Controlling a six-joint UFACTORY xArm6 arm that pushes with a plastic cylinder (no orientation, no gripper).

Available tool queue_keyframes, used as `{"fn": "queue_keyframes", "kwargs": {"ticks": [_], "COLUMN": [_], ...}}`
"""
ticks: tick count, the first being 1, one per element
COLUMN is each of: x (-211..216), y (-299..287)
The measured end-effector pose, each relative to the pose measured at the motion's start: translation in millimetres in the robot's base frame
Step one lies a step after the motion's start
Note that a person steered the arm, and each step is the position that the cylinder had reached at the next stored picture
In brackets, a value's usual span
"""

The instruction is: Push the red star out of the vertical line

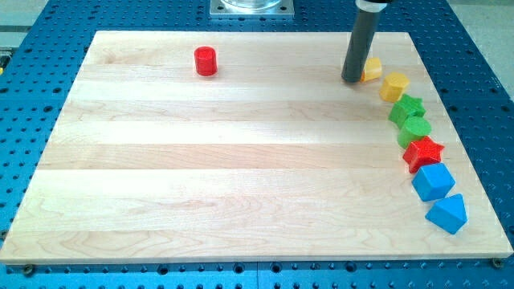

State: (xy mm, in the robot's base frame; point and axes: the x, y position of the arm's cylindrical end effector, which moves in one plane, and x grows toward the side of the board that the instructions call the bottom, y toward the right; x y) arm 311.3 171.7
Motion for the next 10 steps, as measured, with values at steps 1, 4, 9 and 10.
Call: {"fn": "queue_keyframes", "kwargs": {"ticks": [1, 4, 9, 10], "x": [-41, -35, 205, 196], "y": [-21, 174, 58, 3]}}
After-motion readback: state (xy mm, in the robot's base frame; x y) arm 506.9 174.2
